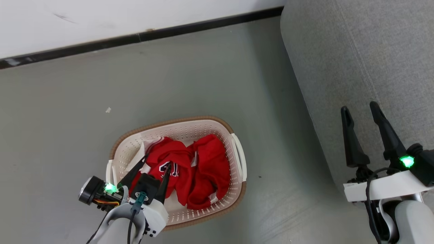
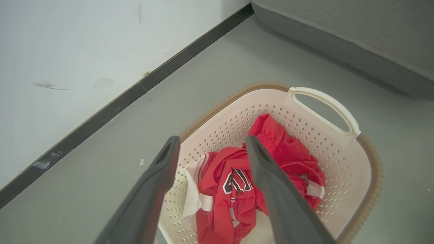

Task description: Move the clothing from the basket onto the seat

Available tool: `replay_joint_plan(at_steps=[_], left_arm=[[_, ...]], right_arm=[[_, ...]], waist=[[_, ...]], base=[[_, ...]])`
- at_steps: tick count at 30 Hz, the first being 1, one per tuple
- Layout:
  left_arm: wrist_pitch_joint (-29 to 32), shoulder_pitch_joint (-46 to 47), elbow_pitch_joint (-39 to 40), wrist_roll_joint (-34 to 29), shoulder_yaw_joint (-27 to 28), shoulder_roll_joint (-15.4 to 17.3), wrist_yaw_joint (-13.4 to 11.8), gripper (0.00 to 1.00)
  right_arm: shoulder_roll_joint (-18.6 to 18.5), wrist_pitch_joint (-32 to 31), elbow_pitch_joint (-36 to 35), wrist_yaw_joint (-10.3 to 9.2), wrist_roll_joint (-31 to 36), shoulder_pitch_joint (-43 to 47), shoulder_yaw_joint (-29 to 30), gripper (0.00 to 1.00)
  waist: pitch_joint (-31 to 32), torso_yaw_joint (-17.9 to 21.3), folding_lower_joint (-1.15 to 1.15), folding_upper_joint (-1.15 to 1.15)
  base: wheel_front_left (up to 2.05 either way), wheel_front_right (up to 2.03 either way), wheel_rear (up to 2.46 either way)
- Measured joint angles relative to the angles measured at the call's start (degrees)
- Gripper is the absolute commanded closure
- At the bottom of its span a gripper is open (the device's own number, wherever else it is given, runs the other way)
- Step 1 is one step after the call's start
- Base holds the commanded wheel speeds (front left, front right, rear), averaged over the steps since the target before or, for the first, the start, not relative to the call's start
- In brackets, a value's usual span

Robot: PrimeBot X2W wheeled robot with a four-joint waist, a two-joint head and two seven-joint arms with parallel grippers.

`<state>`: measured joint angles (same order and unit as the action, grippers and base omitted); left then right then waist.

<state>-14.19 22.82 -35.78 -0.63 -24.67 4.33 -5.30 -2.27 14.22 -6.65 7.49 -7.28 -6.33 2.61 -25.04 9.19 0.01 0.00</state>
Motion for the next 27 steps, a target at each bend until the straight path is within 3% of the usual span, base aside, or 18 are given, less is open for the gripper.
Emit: replay_joint_plan(at_steps=[27], left_arm=[[0.0, 8.1, -10.1, -4.6, -2.0, 3.9, 0.0, 0.00]], right_arm=[[0.0, 0.4, -1.1, 0.00, -3.1, -7.2, -1.2, 0.00]], waist=[[-12.5, 6.7, 0.00, 0.00]], base=[[0.00, 0.00, 0.00]])
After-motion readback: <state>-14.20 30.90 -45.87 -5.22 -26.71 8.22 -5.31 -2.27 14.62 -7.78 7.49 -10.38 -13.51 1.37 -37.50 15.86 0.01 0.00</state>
